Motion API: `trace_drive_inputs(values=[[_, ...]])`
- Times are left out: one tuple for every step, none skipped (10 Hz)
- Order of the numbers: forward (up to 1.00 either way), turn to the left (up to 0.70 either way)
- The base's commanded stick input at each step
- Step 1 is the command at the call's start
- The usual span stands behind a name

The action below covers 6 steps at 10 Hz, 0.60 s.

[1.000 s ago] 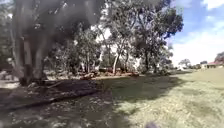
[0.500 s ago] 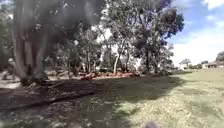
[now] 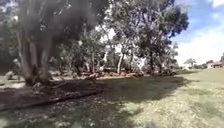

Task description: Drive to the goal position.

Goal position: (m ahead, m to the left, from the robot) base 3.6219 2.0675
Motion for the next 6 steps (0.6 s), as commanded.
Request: trace_drive_inputs(values=[[0.00,0.50],[0.00,0.50],[0.00,0.50],[0.00,0.50],[0.00,0.50],[0.00,0.50]])
